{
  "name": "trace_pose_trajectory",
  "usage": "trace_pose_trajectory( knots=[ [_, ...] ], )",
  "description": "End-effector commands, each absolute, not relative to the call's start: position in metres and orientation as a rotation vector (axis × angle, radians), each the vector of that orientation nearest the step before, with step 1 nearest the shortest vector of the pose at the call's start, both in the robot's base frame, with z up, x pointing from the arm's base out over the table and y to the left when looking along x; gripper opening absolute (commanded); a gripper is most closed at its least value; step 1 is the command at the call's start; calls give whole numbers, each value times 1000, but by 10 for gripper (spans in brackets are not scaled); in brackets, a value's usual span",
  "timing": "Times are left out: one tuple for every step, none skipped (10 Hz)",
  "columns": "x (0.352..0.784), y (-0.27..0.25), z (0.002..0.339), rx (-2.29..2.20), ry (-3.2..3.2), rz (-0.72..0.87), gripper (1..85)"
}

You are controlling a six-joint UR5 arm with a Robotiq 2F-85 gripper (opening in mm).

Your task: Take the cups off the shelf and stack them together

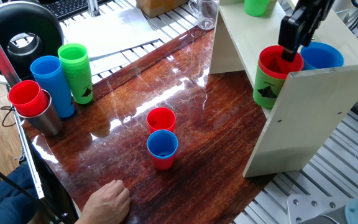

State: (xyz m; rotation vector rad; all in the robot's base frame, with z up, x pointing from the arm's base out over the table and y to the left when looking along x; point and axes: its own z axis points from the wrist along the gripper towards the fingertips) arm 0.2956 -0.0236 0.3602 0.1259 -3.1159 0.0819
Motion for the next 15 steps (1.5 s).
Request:
trace_pose_trajectory(
  knots=[
    [295,-22,358,137,-3123,58,500],
    [295,-22,356,137,-3123,58,500],
    [295,-21,357,137,-3123,53,500],
    [294,-20,360,135,-3122,45,500],
    [292,-18,363,118,-3117,45,500],
    [290,-19,363,108,-3114,52,500],
    [289,-21,364,84,-3114,57,500],
    [287,-22,365,67,-3116,62,500],
    [286,-23,366,48,-3118,65,497],
    [285,-25,365,34,-3118,65,493],
    [284,-25,364,15,-3119,53,490],
    [284,-26,362,8,-3119,49,490],
    [284,-26,360,3,-3121,42,487],
    [284,-25,357,-2,-3124,34,487],
    [284,-26,355,1,-3123,30,487]
  ],
)
